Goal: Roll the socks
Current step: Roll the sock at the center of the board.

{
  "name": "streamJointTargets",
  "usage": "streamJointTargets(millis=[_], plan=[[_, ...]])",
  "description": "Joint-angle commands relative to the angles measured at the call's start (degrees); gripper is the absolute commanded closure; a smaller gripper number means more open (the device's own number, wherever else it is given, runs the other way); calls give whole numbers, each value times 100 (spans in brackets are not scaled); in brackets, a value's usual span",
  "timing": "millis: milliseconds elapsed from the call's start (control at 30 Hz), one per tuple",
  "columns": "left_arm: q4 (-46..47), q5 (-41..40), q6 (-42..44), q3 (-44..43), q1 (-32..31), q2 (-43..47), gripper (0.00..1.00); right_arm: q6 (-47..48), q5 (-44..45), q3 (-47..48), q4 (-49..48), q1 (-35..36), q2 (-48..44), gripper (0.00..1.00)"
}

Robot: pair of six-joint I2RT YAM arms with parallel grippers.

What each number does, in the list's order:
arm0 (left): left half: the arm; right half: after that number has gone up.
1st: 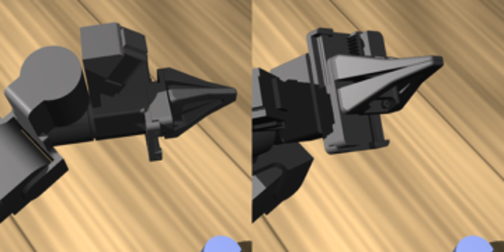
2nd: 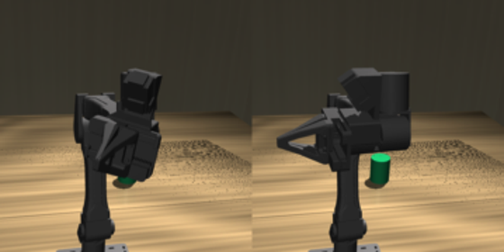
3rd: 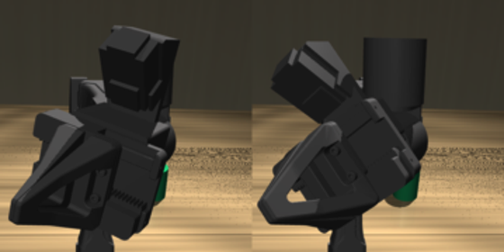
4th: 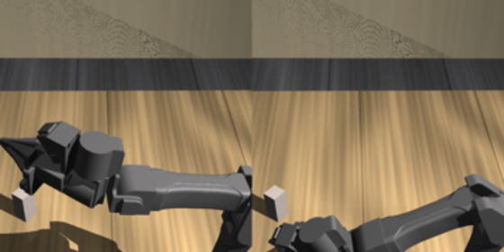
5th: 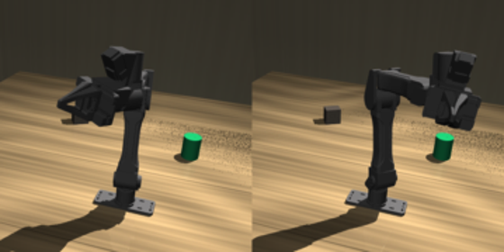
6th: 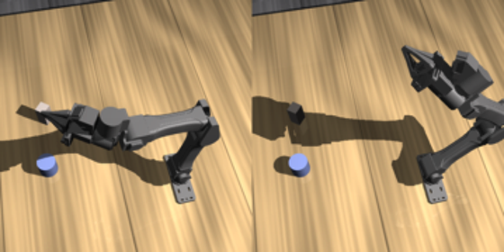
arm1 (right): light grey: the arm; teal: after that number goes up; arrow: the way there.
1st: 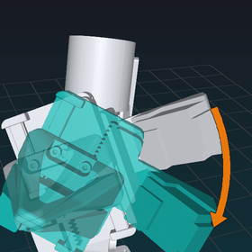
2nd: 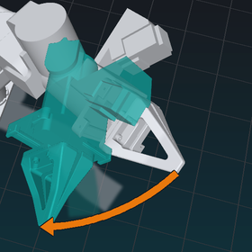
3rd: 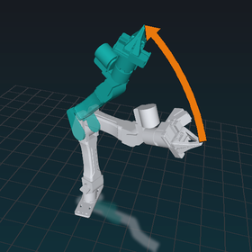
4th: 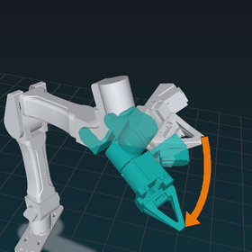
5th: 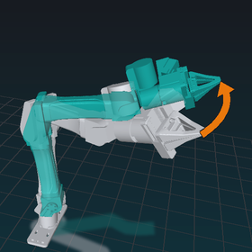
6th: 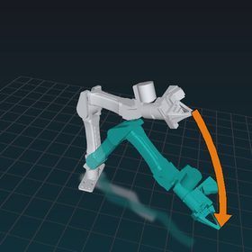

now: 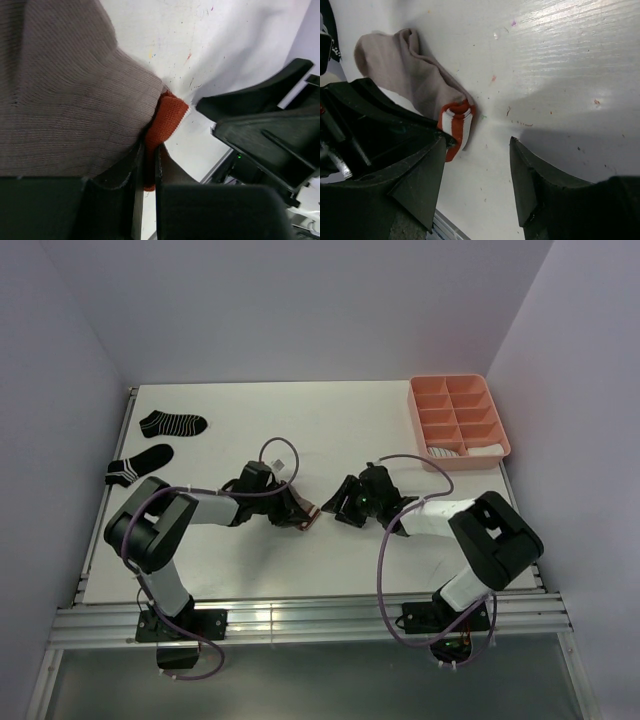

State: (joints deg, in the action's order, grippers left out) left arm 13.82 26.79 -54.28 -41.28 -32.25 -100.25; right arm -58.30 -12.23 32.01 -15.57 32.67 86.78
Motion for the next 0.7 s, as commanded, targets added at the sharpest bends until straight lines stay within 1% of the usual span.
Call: streamJointTargets(millis=[0,133,367,433,667], plan=[[-153,107,-196,339,87,-293,96,-199,195,349,-280,100,295,39],[-55,187,-320,383,105,-381,96,-348,133,464,-429,205,628,40],[-55,204,-346,366,122,-443,96,-471,54,648,-350,311,1016,43],[-38,239,-381,375,122,-469,96,-489,28,727,-245,337,1138,45],[155,301,-539,515,210,-487,96,-559,-113,649,-323,407,1394,55]])
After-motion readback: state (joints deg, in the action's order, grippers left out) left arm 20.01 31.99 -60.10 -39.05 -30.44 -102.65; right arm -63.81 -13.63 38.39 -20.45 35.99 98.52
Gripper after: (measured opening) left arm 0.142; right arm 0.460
